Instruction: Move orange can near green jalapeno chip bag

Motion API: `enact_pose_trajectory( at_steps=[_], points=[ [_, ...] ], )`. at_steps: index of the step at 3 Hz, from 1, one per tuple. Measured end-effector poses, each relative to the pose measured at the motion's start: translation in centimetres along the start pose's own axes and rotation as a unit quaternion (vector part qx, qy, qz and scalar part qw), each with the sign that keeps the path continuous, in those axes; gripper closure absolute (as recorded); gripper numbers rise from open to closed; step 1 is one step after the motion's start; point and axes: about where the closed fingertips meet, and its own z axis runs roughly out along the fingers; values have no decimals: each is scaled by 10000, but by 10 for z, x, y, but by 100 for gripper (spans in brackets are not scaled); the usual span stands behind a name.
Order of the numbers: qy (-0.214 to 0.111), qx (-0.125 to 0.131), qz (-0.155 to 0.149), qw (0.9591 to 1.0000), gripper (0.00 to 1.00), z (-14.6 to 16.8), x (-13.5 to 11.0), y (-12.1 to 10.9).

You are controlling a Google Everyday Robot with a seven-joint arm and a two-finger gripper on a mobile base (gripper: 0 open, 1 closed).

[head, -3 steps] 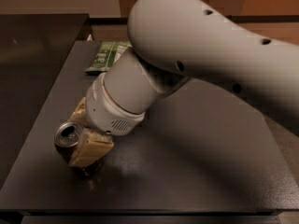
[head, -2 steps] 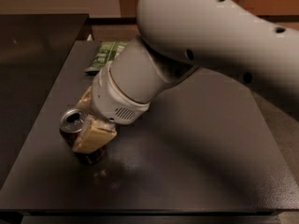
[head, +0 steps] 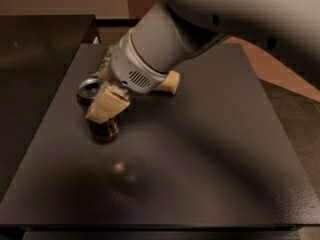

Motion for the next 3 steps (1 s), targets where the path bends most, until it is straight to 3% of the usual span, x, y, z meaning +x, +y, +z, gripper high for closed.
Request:
enact_pose_trajectory(
  at_steps=[2,3],
  points=[
    [-13,429,693,9967,100,-4,-4,-60],
    [-71,507,879,9948,100,6,-7,-78]
  ],
)
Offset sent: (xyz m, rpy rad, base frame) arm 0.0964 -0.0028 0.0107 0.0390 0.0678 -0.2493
